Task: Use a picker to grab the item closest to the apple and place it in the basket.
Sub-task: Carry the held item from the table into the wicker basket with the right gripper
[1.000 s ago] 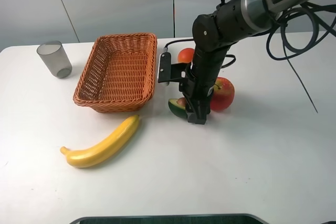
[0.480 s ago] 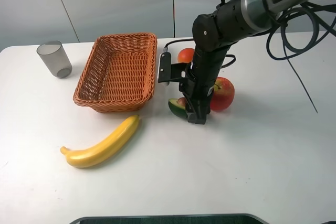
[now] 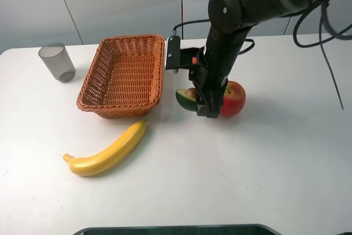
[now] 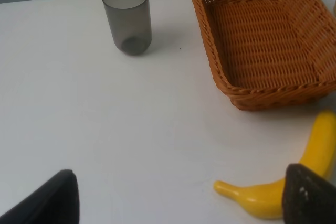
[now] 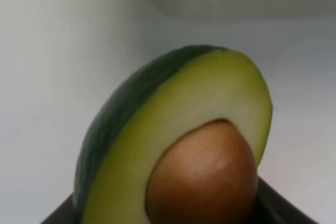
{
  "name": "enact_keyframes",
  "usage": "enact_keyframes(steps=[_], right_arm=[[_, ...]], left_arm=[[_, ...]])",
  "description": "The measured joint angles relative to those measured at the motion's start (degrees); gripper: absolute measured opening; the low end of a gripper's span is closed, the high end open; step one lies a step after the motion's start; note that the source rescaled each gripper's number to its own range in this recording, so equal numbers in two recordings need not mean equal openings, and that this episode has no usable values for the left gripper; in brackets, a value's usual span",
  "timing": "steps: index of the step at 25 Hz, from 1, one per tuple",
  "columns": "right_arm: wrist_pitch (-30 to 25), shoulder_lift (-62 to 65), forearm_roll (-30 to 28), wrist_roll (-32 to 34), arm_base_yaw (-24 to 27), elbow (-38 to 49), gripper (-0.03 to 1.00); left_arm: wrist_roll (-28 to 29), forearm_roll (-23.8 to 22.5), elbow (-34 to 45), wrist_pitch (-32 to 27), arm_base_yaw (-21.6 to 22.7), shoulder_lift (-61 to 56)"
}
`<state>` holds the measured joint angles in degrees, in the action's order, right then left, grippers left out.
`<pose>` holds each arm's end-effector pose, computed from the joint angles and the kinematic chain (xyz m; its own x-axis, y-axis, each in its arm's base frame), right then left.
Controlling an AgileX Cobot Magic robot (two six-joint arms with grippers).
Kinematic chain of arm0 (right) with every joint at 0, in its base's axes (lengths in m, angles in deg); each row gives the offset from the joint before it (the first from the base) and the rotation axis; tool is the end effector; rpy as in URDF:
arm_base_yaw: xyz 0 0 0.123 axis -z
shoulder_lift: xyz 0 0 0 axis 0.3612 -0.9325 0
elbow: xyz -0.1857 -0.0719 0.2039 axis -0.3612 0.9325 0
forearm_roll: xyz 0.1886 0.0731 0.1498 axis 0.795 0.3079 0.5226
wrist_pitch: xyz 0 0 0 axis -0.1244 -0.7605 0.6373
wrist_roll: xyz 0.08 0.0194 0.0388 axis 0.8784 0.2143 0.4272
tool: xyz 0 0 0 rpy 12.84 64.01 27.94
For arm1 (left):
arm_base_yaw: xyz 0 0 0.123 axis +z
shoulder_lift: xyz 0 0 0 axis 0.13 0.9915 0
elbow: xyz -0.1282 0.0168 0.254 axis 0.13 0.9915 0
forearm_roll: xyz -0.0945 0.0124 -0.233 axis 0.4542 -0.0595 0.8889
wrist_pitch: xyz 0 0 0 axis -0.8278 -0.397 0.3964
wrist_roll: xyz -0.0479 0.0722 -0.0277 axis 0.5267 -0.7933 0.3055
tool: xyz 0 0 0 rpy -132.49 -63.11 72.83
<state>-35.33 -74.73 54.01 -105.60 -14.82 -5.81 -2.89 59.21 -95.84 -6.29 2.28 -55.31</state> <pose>0.2955 0.2225 0.1441 -0.0494 -0.9882 -0.1449 -0.9958 0.0599 -0.0692 -0.0065 0.0016 0.2759 -0.4762 0.0279 -0.8789 0.0736 0.9973 -0.0082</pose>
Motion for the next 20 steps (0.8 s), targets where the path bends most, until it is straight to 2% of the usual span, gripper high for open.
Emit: enact_keyframes(steps=[10,16,20], right_arm=[[-4.8,8.9,-0.2,9.0,-0.1,0.0,0.00],[-5.6,9.9,-0.4,22.9,-3.4,-5.8,0.00],[-3.9,9.7,-0.4,28.4,-5.9,-11.3,0.00]], left_arm=[[0.0,0.0,0.0,0.0,0.0,0.0],[-0.1,0.0,0.0,0.0,0.0,0.0],[-0.2,0.0,0.0,0.0,0.0,0.0]])
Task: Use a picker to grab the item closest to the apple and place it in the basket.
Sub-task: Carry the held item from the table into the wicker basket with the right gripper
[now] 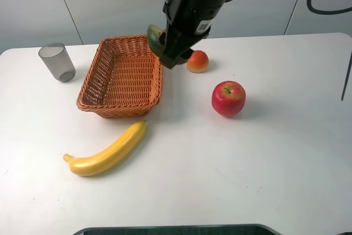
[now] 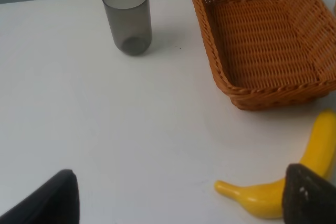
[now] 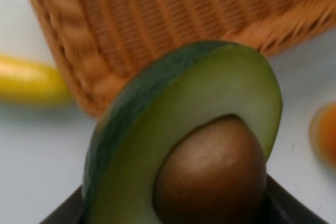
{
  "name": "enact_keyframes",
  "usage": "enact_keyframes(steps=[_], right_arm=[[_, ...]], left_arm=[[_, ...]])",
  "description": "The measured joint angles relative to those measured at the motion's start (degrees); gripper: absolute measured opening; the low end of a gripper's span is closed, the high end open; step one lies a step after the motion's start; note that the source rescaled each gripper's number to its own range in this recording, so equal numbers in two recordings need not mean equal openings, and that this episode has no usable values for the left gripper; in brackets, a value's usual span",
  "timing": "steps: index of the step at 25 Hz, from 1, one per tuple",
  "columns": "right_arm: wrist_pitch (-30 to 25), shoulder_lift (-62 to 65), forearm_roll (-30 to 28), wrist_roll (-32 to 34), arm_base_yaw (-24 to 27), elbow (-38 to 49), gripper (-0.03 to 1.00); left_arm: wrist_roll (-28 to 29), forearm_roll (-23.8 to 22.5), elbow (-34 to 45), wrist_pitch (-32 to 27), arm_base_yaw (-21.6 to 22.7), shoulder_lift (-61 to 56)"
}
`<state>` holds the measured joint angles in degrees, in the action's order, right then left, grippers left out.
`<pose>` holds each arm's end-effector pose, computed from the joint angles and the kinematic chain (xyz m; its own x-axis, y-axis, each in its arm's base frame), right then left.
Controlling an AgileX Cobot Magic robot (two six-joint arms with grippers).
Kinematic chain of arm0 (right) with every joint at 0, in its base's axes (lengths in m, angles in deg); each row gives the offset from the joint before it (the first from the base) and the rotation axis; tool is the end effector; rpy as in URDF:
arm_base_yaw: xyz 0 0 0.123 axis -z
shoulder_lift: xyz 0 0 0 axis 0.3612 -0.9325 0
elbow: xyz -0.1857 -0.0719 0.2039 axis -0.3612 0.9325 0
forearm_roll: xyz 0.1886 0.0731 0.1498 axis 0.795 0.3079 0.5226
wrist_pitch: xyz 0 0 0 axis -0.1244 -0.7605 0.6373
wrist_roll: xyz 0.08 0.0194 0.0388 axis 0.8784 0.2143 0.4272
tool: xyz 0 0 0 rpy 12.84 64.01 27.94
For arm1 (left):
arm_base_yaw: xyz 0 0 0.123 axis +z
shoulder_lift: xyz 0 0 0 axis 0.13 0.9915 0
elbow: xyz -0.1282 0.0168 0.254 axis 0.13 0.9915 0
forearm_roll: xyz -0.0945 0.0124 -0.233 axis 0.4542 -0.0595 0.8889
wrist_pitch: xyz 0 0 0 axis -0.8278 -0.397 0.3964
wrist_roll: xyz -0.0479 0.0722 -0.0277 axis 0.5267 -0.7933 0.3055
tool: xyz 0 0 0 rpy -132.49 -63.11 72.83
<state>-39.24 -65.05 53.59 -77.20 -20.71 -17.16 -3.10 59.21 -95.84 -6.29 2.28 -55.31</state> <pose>0.2836 0.2627 0.2579 -0.3544 -0.8354 -0.4202 -0.8940 0.4344 -0.1096 -0.0065 0.0016 0.2759 -0.4759 0.0315 -0.8789 0.0753 0.9971 -0.0050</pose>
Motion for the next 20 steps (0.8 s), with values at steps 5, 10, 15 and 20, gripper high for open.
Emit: enact_keyframes(steps=[5,10,15,20], right_arm=[[7.8,-3.5,0.1,5.4,-2.6,-4.6,0.00],[17.3,-9.0,1.7,10.0,-4.7,-8.0,0.00],[22.1,-15.1,3.2,11.0,-5.5,-9.7,0.00],[22.9,-20.7,3.0,11.4,-5.5,-9.7,0.00]], left_arm=[[0.0,0.0,0.0,0.0,0.0,0.0],[0.0,0.0,0.0,0.0,0.0,0.0],[0.1,0.0,0.0,0.0,0.0,0.0],[0.1,0.0,0.0,0.0,0.0,0.0]])
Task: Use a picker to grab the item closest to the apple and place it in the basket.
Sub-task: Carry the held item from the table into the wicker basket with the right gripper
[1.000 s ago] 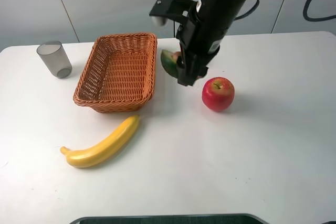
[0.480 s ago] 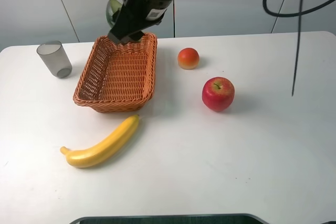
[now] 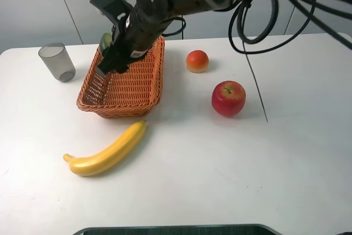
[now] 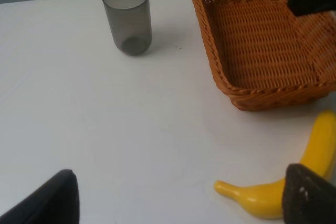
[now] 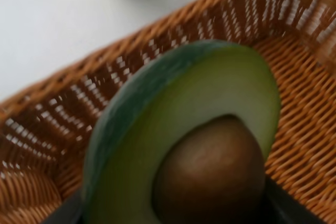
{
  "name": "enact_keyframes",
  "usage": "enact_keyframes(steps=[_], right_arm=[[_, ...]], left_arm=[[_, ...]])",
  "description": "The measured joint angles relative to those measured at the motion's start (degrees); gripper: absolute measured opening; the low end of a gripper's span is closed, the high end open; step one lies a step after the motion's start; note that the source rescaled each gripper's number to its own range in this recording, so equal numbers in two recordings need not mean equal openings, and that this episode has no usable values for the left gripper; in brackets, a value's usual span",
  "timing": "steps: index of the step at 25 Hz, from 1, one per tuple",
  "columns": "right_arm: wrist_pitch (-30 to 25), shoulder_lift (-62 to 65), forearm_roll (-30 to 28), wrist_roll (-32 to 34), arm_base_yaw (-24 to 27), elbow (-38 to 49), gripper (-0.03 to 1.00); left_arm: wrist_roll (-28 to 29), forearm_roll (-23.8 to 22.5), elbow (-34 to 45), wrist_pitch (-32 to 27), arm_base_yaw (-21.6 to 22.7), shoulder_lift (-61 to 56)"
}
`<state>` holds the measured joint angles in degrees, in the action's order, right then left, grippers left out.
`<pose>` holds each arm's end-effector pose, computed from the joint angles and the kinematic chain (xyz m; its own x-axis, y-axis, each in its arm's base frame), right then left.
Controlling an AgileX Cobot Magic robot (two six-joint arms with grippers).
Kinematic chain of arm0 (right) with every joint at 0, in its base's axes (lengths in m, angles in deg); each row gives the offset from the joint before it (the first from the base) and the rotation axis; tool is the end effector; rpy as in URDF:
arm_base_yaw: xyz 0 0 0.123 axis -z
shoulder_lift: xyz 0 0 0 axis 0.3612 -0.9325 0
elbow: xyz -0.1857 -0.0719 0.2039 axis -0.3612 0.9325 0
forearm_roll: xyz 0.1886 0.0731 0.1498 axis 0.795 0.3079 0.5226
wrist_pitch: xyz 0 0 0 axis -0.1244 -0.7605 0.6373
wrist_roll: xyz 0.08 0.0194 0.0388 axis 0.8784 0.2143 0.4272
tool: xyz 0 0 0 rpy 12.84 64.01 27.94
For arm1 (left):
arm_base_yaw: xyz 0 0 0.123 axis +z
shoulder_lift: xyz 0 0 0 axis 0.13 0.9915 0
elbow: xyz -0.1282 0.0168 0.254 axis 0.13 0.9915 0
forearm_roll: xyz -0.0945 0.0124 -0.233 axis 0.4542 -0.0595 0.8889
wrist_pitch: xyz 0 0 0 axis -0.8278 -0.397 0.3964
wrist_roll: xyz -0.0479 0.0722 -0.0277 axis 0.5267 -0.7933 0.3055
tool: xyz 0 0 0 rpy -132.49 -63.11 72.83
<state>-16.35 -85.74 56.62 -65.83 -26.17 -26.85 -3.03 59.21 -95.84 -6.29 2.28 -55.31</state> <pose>0.3187 0.3542 0.1688 -0.4360 -0.6621 -0.6095 -0.8221 0.5686 -0.0297 -0.0065 0.0016 0.2759 -0.4760 0.0303 -0.8789 0.0747 0.9972 -0.0061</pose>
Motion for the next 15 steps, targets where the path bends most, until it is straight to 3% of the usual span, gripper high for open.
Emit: enact_keyframes(steps=[15], right_arm=[[3.8,-3.3,-0.2,0.2,0.0,-0.1,0.02]], left_arm=[[0.0,0.0,0.0,0.0,0.0,0.0]])
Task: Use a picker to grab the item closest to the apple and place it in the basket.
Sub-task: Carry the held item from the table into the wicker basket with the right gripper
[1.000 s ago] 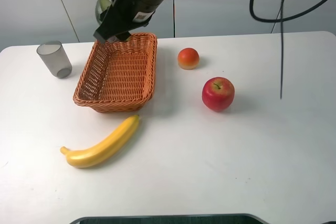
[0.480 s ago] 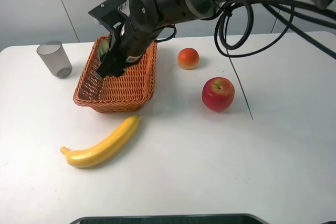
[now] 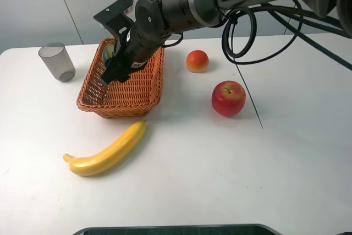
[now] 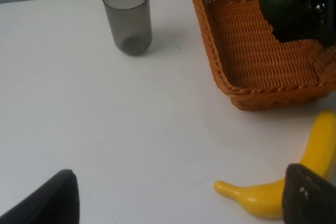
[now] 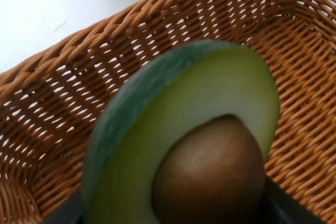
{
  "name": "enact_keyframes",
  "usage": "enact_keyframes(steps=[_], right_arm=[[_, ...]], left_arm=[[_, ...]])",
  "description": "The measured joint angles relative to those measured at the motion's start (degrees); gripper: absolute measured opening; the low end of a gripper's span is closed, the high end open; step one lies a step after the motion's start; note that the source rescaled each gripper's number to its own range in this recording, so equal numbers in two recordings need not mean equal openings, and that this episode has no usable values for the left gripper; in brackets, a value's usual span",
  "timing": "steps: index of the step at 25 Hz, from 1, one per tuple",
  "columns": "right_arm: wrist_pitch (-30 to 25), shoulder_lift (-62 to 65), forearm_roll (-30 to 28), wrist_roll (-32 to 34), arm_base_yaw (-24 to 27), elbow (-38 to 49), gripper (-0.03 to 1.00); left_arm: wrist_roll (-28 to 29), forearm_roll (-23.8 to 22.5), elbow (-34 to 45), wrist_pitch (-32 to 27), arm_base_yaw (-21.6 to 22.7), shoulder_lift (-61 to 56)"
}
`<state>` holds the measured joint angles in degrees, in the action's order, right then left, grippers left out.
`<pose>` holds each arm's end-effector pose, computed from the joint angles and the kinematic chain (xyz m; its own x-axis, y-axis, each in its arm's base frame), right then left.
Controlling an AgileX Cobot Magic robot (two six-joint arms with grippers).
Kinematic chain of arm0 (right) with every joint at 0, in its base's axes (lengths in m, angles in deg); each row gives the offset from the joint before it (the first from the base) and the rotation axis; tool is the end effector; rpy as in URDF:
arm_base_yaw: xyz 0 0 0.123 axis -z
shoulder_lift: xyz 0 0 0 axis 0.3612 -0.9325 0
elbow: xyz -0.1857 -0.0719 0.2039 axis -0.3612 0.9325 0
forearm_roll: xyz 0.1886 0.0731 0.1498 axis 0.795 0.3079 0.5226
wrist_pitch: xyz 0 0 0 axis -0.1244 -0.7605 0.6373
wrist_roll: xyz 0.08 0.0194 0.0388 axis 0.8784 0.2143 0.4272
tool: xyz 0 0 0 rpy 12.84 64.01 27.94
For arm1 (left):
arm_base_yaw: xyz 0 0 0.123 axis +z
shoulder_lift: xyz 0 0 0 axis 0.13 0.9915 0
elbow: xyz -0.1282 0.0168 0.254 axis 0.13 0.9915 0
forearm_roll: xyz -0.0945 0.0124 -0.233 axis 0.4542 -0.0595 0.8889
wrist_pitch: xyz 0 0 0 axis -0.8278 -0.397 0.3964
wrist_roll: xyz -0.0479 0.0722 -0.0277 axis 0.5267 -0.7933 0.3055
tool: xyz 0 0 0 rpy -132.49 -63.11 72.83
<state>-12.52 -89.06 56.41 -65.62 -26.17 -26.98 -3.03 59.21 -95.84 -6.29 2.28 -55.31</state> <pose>0.3242 0.3589 0.1452 -0.4354 -0.6557 -0.6168 -0.8163 0.5764 -0.0365 -0.0065 0.0016 0.2759 -0.4760 0.0303 -0.8789 0.0747 0.9972 -0.0061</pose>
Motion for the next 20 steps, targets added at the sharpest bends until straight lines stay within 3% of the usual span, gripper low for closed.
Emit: enact_keyframes(steps=[1,4,6,12,20], right_arm=[[0.0,0.0,0.0,0.0,0.0,0.0,0.13],[0.0,0.0,0.0,0.0,0.0,0.0,0.75],[0.0,0.0,0.0,0.0,0.0,0.0,0.94],[-0.7,0.2,0.0,0.0,0.0,-0.2,1.00],[-10.3,6.9,0.0,3.2,0.6,-0.3,1.00]], left_arm=[[0.0,0.0,0.0,0.0,0.0,0.0],[0.0,0.0,0.0,0.0,0.0,0.0],[0.0,0.0,0.0,0.0,0.0,0.0],[0.0,0.0,0.0,0.0,0.0,0.0],[0.0,0.0,0.0,0.0,0.0,0.0]])
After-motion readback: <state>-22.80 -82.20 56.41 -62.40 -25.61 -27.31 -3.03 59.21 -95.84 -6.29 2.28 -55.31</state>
